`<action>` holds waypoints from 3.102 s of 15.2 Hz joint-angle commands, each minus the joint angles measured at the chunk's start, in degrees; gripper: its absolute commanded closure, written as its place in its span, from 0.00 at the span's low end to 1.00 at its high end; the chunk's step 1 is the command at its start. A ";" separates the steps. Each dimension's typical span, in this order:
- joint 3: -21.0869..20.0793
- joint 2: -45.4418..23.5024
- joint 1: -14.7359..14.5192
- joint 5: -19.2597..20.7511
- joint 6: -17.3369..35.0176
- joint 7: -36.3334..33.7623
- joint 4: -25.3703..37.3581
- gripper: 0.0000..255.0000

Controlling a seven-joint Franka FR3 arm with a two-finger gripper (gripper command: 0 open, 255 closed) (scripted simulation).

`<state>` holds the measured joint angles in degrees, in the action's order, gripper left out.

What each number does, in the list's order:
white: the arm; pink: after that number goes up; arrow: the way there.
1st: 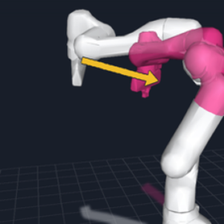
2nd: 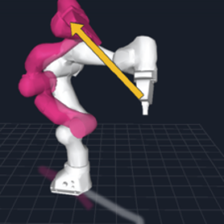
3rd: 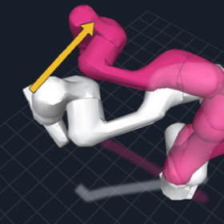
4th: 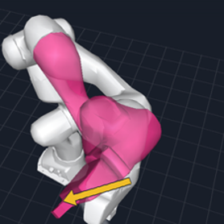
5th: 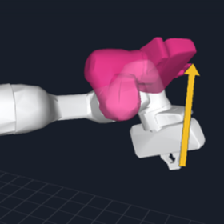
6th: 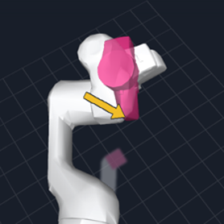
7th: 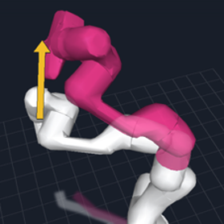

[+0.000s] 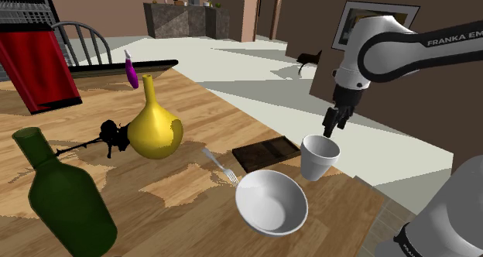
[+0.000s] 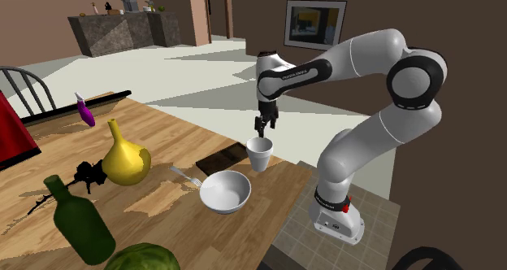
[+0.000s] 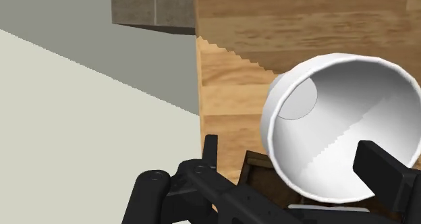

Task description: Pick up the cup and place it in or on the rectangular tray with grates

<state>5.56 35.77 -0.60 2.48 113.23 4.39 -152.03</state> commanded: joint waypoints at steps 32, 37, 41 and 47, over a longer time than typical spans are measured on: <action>0.14 -1.10 -0.02 -0.02 2.46 0.01 -1.20 1.00; -0.08 0.31 -0.05 -0.14 -1.94 -0.06 1.79 1.00; -0.24 1.10 -0.08 -0.24 -5.32 -0.11 4.37 1.00; -0.46 1.81 -0.15 -0.39 -10.19 -0.17 8.54 1.00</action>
<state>5.15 37.55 -0.72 2.14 103.99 4.25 -144.42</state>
